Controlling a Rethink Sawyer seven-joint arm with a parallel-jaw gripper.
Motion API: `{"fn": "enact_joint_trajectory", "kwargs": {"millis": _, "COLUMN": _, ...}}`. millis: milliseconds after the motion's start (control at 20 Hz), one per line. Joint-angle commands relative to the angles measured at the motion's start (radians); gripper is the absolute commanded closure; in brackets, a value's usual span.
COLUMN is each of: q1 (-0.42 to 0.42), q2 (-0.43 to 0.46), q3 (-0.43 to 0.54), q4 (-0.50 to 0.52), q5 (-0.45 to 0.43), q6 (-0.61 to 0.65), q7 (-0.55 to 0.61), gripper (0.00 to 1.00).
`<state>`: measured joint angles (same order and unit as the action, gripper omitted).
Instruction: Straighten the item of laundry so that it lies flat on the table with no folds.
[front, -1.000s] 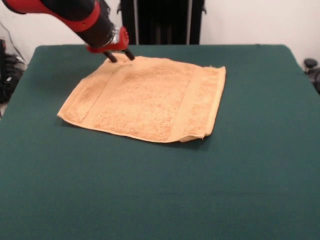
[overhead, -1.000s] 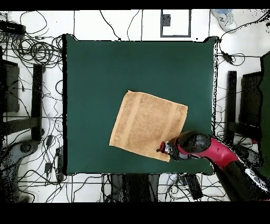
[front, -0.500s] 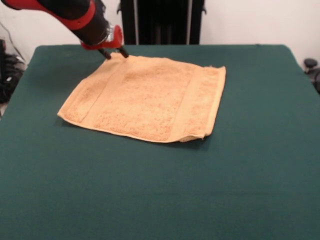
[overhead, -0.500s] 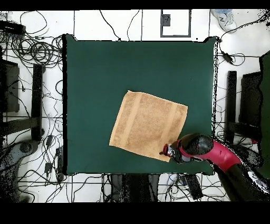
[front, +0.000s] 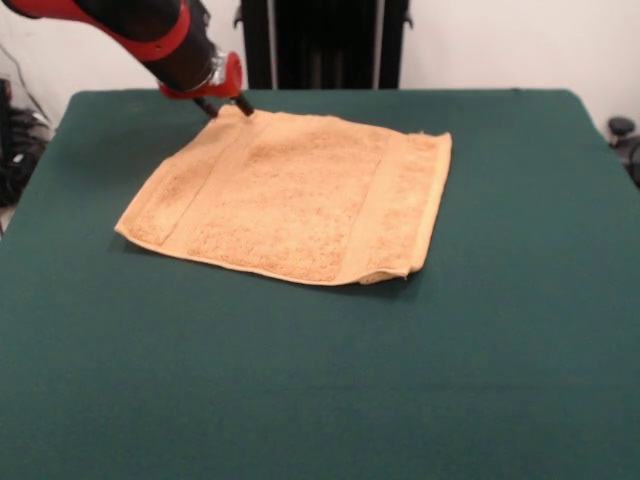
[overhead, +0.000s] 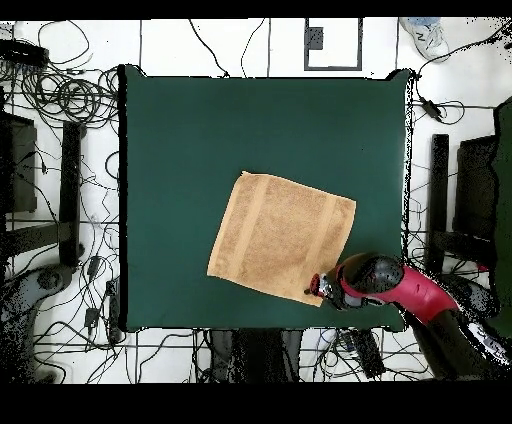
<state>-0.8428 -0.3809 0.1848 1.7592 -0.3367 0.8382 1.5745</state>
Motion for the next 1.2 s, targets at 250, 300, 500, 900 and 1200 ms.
{"fn": "enact_joint_trajectory", "kwargs": {"millis": 250, "q1": 0.046, "q2": 0.018, "q3": 0.011, "q4": -0.082, "q5": -0.029, "q6": 0.101, "q7": -0.005, "gripper": 0.00}}
{"fn": "enact_joint_trajectory", "kwargs": {"millis": 300, "q1": 0.044, "q2": 0.020, "q3": 0.011, "q4": -0.085, "q5": -0.030, "q6": 0.104, "q7": -0.008, "gripper": 0.00}}
{"fn": "enact_joint_trajectory", "kwargs": {"millis": 500, "q1": 0.040, "q2": 0.032, "q3": 0.013, "q4": -0.096, "q5": -0.032, "q6": 0.109, "q7": -0.016, "gripper": 0.00}}
{"fn": "enact_joint_trajectory", "kwargs": {"millis": 900, "q1": 0.040, "q2": 0.064, "q3": 0.024, "q4": -0.117, "q5": -0.027, "q6": 0.095, "q7": -0.016, "gripper": 0.00}}
{"fn": "enact_joint_trajectory", "kwargs": {"millis": 1200, "q1": 0.032, "q2": 0.093, "q3": 0.047, "q4": -0.094, "q5": -0.005, "q6": 0.039, "q7": 0.002, "gripper": 0.00}}
